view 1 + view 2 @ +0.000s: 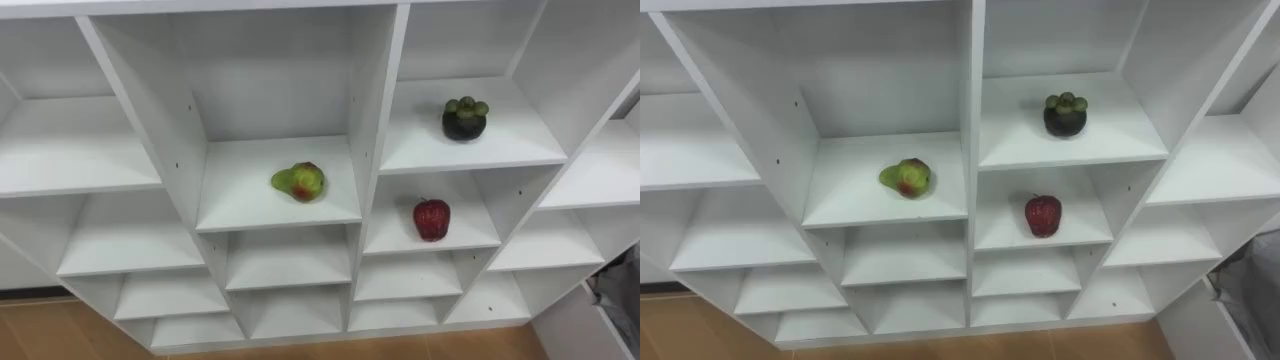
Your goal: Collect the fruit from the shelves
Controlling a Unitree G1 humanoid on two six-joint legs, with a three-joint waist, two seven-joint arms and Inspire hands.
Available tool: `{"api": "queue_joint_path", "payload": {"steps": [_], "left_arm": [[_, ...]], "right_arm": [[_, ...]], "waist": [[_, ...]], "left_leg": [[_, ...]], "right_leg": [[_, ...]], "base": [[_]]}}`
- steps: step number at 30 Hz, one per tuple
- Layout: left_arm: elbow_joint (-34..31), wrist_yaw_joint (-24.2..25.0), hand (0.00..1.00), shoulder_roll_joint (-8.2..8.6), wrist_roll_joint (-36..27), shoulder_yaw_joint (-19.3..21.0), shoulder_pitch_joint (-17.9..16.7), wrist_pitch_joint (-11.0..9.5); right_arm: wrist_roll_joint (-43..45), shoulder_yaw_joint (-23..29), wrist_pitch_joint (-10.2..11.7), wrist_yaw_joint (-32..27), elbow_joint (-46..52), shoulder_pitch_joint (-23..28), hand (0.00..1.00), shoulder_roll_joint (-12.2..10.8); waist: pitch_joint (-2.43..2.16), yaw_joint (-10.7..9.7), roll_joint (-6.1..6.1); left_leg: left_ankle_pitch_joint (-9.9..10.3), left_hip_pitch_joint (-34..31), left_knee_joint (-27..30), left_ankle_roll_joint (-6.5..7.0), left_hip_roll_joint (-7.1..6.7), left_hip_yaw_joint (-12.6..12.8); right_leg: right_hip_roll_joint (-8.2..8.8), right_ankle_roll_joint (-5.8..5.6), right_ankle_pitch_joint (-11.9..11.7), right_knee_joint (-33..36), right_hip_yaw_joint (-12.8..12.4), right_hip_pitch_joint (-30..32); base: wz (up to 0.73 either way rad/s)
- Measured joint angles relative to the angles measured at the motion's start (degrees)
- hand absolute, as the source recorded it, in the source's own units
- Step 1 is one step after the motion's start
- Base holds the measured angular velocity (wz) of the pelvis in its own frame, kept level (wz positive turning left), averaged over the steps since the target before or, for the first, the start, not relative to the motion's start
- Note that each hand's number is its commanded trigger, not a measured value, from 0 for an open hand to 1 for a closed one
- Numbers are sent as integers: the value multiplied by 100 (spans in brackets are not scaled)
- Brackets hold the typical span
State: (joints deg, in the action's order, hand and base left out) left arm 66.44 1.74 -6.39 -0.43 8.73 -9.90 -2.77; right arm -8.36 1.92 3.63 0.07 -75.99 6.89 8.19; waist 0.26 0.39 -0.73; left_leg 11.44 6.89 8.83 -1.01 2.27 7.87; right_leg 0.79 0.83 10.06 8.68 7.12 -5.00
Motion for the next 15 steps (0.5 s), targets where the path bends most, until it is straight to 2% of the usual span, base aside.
{"api": "queue_joint_path", "payload": {"steps": [4, 15], "left_arm": [[1, 0, 100, 5, 1, 4, -3, 0], [8, -2, 100, 5, -13, -1, -4, 0]], "right_arm": [[23, 52, -1, 5, -3, 9, 0, -2], [97, 51, 1, -114, 4, -4, 0, -18]], "waist": [[-15, 7, -9], [-17, 7, -14]], "left_leg": [[0, -1, 1, 0, 0, 0], [0, 15, 1, 0, 0, 0]], "right_leg": [[-6, 0, 0, 1, 0, 1], [-10, 1, -1, 11, -17, 0]], "base": [[0], [0]]}}
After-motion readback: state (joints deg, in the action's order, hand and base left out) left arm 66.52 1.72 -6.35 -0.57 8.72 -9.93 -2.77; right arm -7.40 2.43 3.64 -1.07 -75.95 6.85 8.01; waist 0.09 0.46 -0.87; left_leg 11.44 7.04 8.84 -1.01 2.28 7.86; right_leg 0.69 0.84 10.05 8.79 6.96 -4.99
